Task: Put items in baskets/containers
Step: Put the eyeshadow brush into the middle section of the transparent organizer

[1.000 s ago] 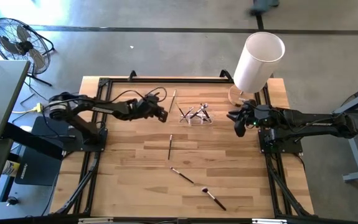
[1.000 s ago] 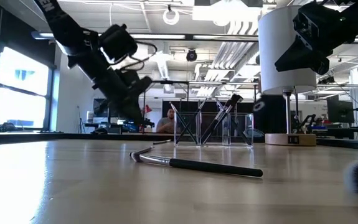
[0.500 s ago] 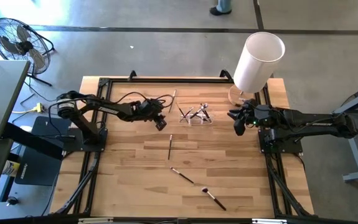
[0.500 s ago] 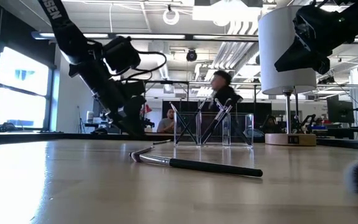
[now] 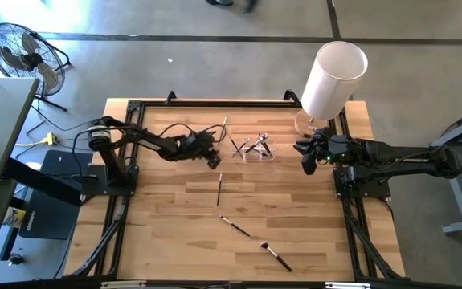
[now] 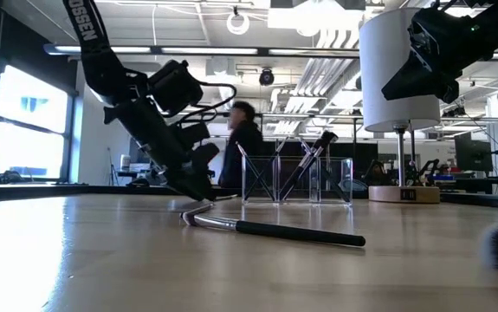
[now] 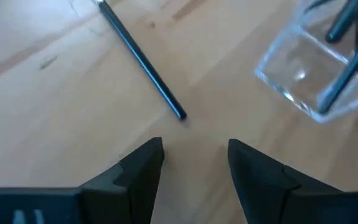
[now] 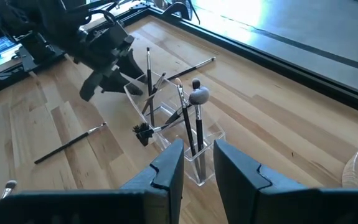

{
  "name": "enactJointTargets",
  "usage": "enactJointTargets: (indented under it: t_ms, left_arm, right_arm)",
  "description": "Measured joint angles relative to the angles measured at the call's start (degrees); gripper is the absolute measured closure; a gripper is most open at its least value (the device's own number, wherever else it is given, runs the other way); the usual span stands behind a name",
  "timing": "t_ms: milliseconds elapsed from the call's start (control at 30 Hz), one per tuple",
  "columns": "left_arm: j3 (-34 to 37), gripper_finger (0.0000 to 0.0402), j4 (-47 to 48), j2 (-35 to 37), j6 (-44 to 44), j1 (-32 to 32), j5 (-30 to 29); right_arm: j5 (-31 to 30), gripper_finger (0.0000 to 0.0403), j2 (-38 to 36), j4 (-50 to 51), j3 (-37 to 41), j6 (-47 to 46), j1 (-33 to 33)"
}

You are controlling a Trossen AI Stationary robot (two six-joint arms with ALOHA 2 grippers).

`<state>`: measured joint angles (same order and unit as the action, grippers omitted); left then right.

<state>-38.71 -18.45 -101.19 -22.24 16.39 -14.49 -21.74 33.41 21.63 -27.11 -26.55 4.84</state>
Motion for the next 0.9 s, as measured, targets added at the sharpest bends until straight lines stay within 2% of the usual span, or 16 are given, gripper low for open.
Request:
enactJointTargets:
  t_ms: [300, 533, 633, 900]
  left_arm:
    - [-6.83, 0.0215, 4.08, -6.05, 1.03, -0.05, -5.95]
    - [-9.65, 0.0222, 8.98, -6.71, -2.60, -0.07, -11.14]
    - [-9.67, 0.0252, 10.49, -6.75, -2.35, -0.05, -12.98]
    - [-9.72, 0.0387, 16.46, -6.63, -5.03, 0.11, -11.40]
  right_arm:
    - [0.02, 0.0321, 0.00, 0.09, 0.00, 0.00, -0.02]
    - [0.36, 0.0321, 0.00, 0.17, 0.00, -0.15, 0.00]
    - [0.46, 0.0321, 0.00, 0.17, 0.00, -0.27, -0.01]
    - [0.56, 0.0321, 0.00, 0.17, 0.00, -0.20, -0.01]
